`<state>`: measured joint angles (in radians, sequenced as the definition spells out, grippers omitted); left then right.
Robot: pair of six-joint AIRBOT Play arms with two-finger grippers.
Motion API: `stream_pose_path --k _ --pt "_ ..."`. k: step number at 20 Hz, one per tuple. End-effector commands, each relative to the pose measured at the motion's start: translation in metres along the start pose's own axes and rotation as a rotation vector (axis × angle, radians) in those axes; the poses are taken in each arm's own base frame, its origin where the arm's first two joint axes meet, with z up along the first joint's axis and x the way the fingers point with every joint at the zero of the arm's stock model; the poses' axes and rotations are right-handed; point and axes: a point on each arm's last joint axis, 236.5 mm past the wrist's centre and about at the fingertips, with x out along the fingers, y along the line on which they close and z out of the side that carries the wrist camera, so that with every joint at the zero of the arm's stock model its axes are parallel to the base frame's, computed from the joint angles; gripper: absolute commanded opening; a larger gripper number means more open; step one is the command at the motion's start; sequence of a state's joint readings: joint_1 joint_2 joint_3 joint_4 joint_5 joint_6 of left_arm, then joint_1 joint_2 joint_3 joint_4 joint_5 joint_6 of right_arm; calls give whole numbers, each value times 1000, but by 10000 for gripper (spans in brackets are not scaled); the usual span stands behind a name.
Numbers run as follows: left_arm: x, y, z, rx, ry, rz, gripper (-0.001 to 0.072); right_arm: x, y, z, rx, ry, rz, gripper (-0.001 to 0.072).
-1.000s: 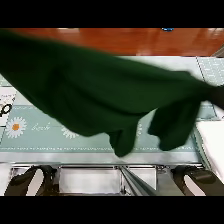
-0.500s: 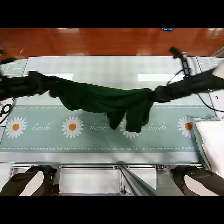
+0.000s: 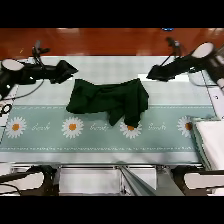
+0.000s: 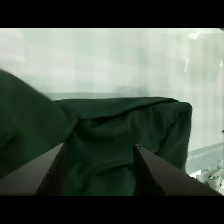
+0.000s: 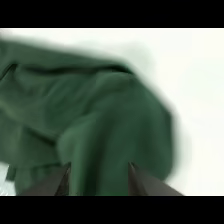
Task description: Fold the shirts.
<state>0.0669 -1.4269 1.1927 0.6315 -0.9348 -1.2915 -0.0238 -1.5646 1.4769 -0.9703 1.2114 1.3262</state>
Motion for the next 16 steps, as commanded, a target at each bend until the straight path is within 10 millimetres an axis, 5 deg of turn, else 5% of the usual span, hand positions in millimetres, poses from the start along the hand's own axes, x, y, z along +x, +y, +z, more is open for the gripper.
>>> stream_pose_path --k 1,3,5,9,13,16 --pt "-49 52 16 -96 64 108 510 -61 -63 -1 133 -7 -51 414" --pt "-82 90 1 -155 89 196 511 -82 -100 -34 258 -3 -70 414" --pt "-87 112 -36 -240 136 217 510 -69 -120 -79 369 -16 -77 414" --pt "-51 131 -130 -392 293 187 510 -16 -89 -162 486 -41 64 413" --pt "-31 137 -139 -391 277 199 509 -3 -54 -206 516 13 177 413" --pt "-11 134 -140 -391 272 194 509 1 -42 -221 520 65 210 413"
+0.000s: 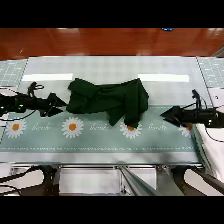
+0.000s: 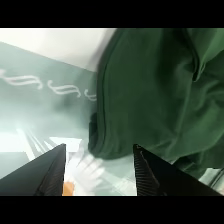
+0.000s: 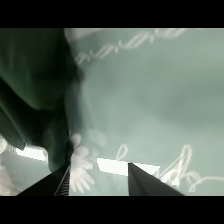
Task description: Fold the shirts.
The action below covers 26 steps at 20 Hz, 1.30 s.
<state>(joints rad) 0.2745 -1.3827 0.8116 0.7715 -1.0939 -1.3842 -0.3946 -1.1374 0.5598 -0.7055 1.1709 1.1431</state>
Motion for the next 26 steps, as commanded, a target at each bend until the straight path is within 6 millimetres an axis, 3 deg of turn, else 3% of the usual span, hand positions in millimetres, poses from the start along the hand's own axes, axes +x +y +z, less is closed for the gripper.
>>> stream_pose_path --k 1,7,8,9,10,15,20,23,26 --pt "24 -3 0 -6 -7 -1 509 12 9 -26 6 47 52 413" --pt "53 -30 -4 11 -5 -55 506 44 39 -20 -62 -7 39 413" --pt "53 -31 -3 20 -4 -57 454 47 41 -18 -62 -21 32 413" --pt "51 -34 -3 50 -3 -62 78 48 42 -12 -55 -46 30 413" --pt "49 -39 -1 97 -2 -69 21 48 43 -4 -38 -79 37 413" --pt "36 -61 11 155 -17 -101 21 53 55 27 -28 -122 51 413" --pt "35 -64 11 162 -12 -106 21 70 66 59 7 -73 91 413" --pt "35 -64 12 163 -14 -106 21 84 68 60 13 -22 100 413" --pt "35 -64 12 162 -17 -105 21 105 78 47 -37 38 93 401"
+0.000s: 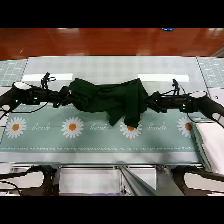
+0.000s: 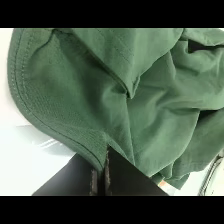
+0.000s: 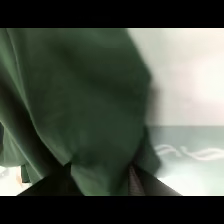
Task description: Fold the shirts.
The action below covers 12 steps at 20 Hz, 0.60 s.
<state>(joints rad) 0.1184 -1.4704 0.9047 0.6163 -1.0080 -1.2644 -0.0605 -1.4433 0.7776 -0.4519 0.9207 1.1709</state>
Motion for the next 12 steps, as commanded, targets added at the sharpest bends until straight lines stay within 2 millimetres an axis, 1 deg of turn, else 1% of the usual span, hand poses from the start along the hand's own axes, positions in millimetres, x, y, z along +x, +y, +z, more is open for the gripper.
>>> stream_pose_path --k 1,2,3,4,5,6,7,8,9,10,11,12 --pt "0 0 1 1 -3 0 21 23 12 -8 -53 67 2 315" --pt "-1 -1 1 1 -2 -1 21 23 17 -7 -85 78 0 107" --pt "-3 -3 1 4 1 -7 21 17 27 -2 -128 83 8 30" --pt "-12 -8 7 13 -4 -21 21 5 40 5 -177 93 21 29" --pt "-26 -17 17 31 -29 -37 21 -15 55 17 -228 89 21 29" --pt "-49 -31 36 63 -81 -59 21 -40 70 34 -273 58 -4 29" --pt "-76 -51 58 93 -156 -91 21 -73 88 55 -333 -3 -47 29" --pt "-114 -79 82 126 -256 -144 21 -111 110 77 -397 -85 -91 29" --pt "-153 -111 101 170 -354 -205 21 -148 134 93 -458 -164 -127 29" --pt "-197 -148 115 231 -451 -269 21 -183 159 103 -522 -238 -158 29" --pt "-235 -180 120 285 -525 -314 21 -217 185 105 -586 -300 -186 29" --pt "-273 -211 119 347 -592 -339 21 -245 208 102 -648 -348 -212 29"
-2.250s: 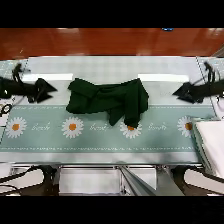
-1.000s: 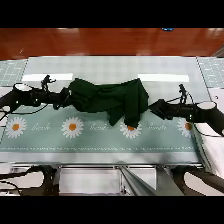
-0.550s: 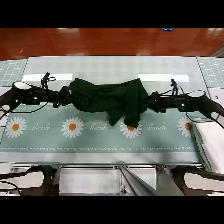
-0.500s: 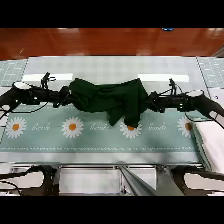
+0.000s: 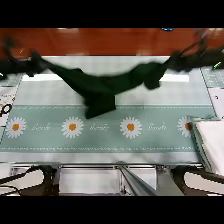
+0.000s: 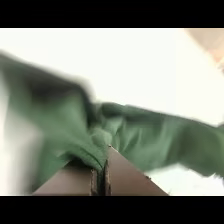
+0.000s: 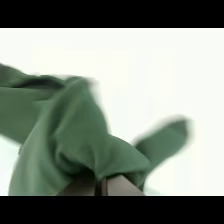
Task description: Fold the shirts.
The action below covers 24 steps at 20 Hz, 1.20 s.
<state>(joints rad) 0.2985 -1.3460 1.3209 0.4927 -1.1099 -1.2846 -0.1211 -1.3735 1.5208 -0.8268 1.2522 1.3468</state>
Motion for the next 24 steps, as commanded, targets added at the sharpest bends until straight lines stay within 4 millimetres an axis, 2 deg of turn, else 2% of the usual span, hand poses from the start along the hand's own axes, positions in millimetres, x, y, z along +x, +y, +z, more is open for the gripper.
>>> stream_pose_path --k 1,2,4,6,9,12,14,17,19,21,24 --pt "-89 -122 70 195 -225 -148 21 -114 48 49 -197 -149 -165 29" --pt "-113 -154 76 261 -267 -167 21 -137 69 51 -241 -181 -163 29" --pt "-156 -205 74 393 -338 -185 21 -179 102 45 -315 -255 -176 29" --pt "-194 -238 63 489 -403 -176 21 -214 115 25 -356 -288 -239 29" --pt "-236 -254 50 565 -501 -99 21 -266 105 -7 -330 -331 -428 29" --pt "-252 -273 34 613 -539 -90 21 -309 103 -28 -300 -407 -544 30" --pt "-253 -283 16 643 -515 -95 21 -320 112 -48 -303 -415 -545 30" --pt "-251 -295 -16 708 -465 -81 21 -317 111 -78 -295 -383 -537 30" --pt "-258 -295 -31 750 -479 6 21 -314 106 -98 -284 -364 -543 30" --pt "-275 -287 -50 792 -503 141 21 -311 102 -115 -277 -350 -545 30" --pt "-314 -271 -82 837 -532 291 21 -305 97 -135 -267 -331 -546 30"
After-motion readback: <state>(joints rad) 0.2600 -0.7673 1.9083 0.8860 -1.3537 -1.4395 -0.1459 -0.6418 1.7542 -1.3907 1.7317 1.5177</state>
